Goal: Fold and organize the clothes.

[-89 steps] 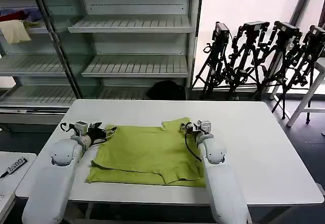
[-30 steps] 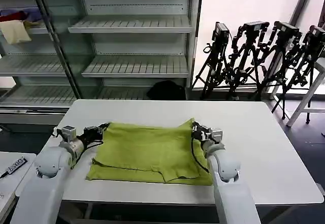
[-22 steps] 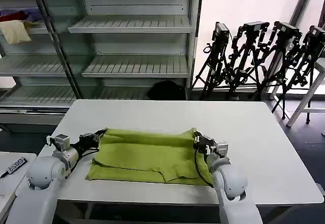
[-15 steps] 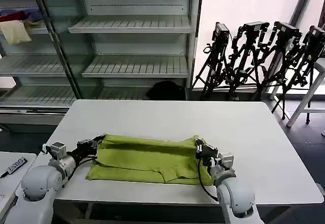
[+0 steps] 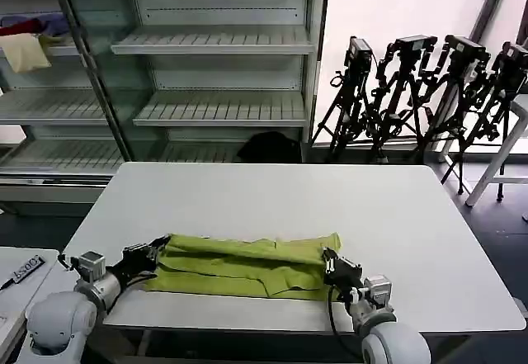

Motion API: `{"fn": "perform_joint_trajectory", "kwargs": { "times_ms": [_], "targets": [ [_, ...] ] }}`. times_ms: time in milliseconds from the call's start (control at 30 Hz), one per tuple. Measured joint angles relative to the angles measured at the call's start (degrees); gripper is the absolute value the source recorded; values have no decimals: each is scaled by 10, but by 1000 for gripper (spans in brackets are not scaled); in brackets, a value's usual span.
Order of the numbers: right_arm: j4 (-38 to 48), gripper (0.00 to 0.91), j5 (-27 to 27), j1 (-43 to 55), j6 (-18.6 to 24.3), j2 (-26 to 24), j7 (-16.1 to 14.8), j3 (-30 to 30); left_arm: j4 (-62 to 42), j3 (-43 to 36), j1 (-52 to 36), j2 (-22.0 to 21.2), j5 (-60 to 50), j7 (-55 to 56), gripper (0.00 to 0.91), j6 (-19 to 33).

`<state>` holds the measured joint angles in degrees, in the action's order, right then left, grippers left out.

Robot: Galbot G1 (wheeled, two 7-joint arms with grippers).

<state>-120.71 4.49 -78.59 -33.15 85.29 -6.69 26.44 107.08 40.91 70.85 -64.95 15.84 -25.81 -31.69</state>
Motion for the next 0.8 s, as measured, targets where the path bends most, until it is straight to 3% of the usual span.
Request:
{"fn": "perform_joint_trajectory", "kwargs": {
  "times_ms": [767,800],
  "targets": [
    [40,20,-83,18,1,18,16,-21,29,18,45,-16,-77,8,20,11],
    [42,907,-86,20,1,18,16,-22,29,18,46,-18,-78,8,877,11]
  ]
}}
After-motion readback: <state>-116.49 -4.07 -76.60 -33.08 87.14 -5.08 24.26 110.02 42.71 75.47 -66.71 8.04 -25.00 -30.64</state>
